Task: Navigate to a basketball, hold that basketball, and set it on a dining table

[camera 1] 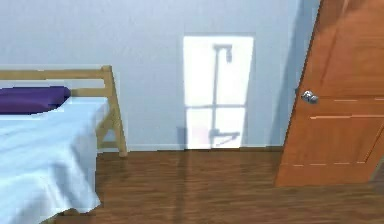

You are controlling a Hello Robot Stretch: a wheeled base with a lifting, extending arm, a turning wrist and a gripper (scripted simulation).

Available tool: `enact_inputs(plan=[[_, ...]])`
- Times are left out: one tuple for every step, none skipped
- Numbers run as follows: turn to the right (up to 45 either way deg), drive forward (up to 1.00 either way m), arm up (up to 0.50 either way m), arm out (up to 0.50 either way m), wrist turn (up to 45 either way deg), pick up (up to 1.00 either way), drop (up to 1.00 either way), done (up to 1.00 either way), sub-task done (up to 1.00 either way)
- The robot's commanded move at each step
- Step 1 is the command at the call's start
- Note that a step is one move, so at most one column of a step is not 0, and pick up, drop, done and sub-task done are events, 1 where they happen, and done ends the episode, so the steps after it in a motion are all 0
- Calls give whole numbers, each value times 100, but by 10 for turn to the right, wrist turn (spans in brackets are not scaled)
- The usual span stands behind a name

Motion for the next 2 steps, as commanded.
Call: enact_inputs(plan=[[-450, 0, 0, 0, 0, 0, 0, 0, 0], [-450, 0, 0, 0, 0, 0, 0, 0, 0]])
